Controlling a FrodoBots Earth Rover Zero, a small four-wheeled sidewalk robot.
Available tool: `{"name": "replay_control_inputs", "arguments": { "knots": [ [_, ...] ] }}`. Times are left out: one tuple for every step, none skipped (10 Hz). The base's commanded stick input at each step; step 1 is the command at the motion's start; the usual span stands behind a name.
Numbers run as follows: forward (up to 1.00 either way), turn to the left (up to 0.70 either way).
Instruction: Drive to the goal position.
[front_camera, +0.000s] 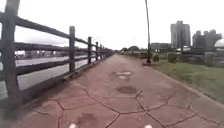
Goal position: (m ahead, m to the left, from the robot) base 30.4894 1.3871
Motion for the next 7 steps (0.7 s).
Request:
{"name": "replay_control_inputs", "arguments": {
  "knots": [
    [0.91,0.00],
    [0.91,0.00],
    [0.91,0.00],
    [0.91,0.00],
    [0.91,0.00],
    [0.91,0.00],
    [0.91,0.00]
  ]
}}
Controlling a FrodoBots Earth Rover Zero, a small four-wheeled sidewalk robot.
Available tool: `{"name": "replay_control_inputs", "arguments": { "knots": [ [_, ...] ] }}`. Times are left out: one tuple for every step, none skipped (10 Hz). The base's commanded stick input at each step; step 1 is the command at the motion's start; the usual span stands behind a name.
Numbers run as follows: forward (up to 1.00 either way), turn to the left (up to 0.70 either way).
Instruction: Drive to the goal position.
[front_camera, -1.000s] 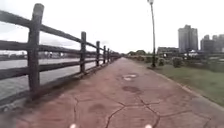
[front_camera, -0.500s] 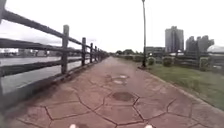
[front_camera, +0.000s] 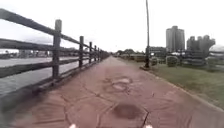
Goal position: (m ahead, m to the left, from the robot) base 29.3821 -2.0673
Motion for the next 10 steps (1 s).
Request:
{"name": "replay_control_inputs", "arguments": {
  "knots": [
    [0.91,0.00],
    [0.91,-0.07],
    [0.91,-0.34],
    [0.91,-0.36],
    [0.91,-0.36],
    [0.91,-0.36],
    [0.91,-0.36],
    [0.91,-0.36],
    [0.91,-0.36],
    [0.91,-0.23]
  ]
}}
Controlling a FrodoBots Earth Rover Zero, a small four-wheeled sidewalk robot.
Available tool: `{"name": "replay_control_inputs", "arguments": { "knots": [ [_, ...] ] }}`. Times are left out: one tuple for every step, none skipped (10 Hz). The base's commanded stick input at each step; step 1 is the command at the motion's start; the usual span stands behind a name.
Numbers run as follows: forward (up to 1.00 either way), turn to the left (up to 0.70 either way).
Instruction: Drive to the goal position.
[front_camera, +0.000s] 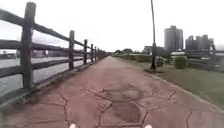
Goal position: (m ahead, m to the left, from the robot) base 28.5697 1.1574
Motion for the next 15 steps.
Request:
{"name": "replay_control_inputs", "arguments": {
  "knots": [
    [0.91,0.00],
    [0.91,0.00],
    [0.91,0.00],
    [0.91,0.00],
    [0.91,0.00],
    [0.91,0.00],
    [0.91,0.00],
    [0.91,0.00],
    [0.91,0.00],
    [0.91,0.00],
    [0.91,0.00],
    [0.91,0.00],
    [0.91,0.00],
    [0.91,0.00],
    [0.91,0.00]
  ]
}}
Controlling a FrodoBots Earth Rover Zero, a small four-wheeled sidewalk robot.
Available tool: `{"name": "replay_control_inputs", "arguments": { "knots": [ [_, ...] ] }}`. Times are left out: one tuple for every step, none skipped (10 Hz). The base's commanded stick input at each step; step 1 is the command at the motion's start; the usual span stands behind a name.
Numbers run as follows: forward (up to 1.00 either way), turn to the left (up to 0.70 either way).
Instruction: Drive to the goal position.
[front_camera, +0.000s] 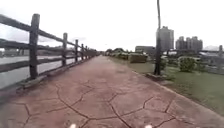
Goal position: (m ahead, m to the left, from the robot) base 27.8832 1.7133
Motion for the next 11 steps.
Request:
{"name": "replay_control_inputs", "arguments": {
  "knots": [
    [0.91,0.00],
    [0.91,0.00],
    [0.91,-0.28],
    [0.91,-0.36],
    [0.91,-0.31],
    [0.91,-0.10],
    [0.91,0.00],
    [0.91,0.00],
    [0.91,0.00],
    [0.91,0.00],
    [0.91,0.00]
  ]
}}
